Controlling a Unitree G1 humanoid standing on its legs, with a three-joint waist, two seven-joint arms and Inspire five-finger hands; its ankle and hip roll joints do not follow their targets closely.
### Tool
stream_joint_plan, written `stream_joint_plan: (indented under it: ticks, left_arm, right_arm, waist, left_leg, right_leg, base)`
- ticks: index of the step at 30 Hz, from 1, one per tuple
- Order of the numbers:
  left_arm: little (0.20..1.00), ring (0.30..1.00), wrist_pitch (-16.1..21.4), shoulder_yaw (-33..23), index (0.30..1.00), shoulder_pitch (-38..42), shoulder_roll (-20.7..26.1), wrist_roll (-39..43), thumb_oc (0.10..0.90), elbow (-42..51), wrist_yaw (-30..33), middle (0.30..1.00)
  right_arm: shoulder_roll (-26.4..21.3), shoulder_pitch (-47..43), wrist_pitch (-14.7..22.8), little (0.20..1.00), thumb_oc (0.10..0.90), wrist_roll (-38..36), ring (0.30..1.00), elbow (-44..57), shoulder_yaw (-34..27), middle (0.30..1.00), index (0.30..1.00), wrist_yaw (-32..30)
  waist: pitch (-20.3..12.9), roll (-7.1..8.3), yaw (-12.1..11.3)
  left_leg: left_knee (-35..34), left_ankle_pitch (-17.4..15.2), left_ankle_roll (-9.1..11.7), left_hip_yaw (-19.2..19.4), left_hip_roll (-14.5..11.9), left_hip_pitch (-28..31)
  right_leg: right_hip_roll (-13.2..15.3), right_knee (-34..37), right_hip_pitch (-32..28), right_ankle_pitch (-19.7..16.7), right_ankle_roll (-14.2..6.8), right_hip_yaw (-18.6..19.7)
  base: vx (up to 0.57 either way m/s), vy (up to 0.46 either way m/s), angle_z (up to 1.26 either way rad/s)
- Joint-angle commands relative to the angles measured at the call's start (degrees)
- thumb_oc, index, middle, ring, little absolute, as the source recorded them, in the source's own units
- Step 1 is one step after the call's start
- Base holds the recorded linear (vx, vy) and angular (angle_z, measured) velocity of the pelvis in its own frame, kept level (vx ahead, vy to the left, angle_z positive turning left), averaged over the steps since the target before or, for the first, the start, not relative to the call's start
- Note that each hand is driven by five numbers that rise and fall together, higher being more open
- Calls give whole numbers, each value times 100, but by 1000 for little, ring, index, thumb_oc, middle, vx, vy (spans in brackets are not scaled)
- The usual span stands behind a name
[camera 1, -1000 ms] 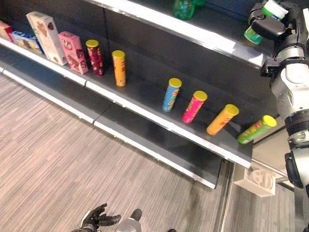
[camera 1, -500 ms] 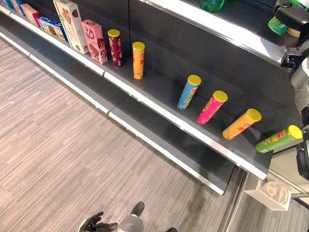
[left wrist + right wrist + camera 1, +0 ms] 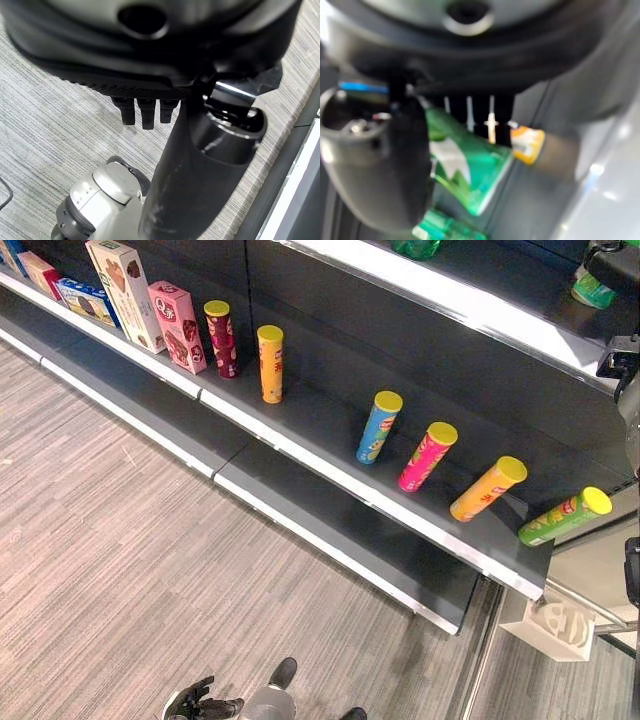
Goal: Put the goods on the table back onto the shelves and tidy them up.
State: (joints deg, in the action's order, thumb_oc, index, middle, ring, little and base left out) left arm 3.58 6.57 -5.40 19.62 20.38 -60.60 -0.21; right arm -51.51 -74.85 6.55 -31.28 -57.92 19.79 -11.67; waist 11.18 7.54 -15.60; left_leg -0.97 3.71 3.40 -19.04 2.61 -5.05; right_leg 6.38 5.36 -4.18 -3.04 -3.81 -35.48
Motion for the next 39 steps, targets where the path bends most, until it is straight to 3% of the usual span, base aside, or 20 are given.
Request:
stream_joint_plan:
  ticks: [1,24,25,26,27,29,30,39]
  left_arm:
    - [900,900,207,279,900,-2,359,-48,800,-89,99,900]
    - [900,900,235,208,900,102,260,-180,800,-468,156,900]
    - [900,900,225,181,900,137,257,-194,800,-583,172,900]
    - [900,900,224,168,900,152,258,-194,800,-617,176,900]
    - [900,900,219,137,900,162,258,-195,800,-668,179,900]
    - [900,900,216,120,900,163,261,-210,800,-687,182,900]
    - [900,900,214,108,900,166,269,-209,800,-698,186,900]
    - [900,900,226,117,900,186,278,-195,800,-685,202,900]
  right_arm:
    - [-544,-445,525,300,400,194,300,741,263,300,300,-219]
    - [-301,-110,494,300,400,335,300,894,109,300,300,-172]
    - [-257,-86,499,502,535,305,502,895,83,502,502,-175]
    - [-231,-81,495,634,623,292,634,897,78,634,634,-168]
    - [-189,-83,486,829,753,281,829,882,73,829,829,-152]
    - [-171,-69,478,848,765,293,848,880,89,848,848,-134]
    - [-163,-73,472,900,800,298,900,889,95,900,900,-137]
    - [-79,-116,457,900,800,317,900,873,110,900,900,-140]
  waist:
    - [-334,91,-65]
    - [-250,45,51]
    - [-252,59,67]
    - [-254,70,69]
    - [-259,84,79]
    - [-262,90,85]
    - [-261,93,91]
    - [-249,91,98]
  left_leg:
    - [-403,-254,398,697,-508,260]
    - [-403,-276,358,773,-480,276]
    - [-403,-282,356,787,-482,286]
    - [-403,-284,356,799,-486,291]
    - [-403,-291,355,820,-488,298]
    - [-403,-293,351,826,-486,304]
    - [-403,-296,347,831,-486,310]
    - [-403,-294,337,842,-483,310]
  right_leg:
    - [28,-36,-481,553,-370,106]
    - [77,-36,-469,512,-389,132]
    - [76,-36,-472,513,-390,145]
    - [77,-36,-475,514,-390,148]
    - [77,-36,-480,512,-392,156]
    - [78,-36,-483,510,-392,163]
    - [77,-36,-483,509,-390,176]
    - [90,-36,-470,486,-393,174]
  base:
    - [0,0,0]
    - [-2,2,-2]
    - [0,0,0]
    - [0,0,0]
    - [0,0,0]
    - [0,0,0]
    - [0,0,0]
    - [0,0,0]
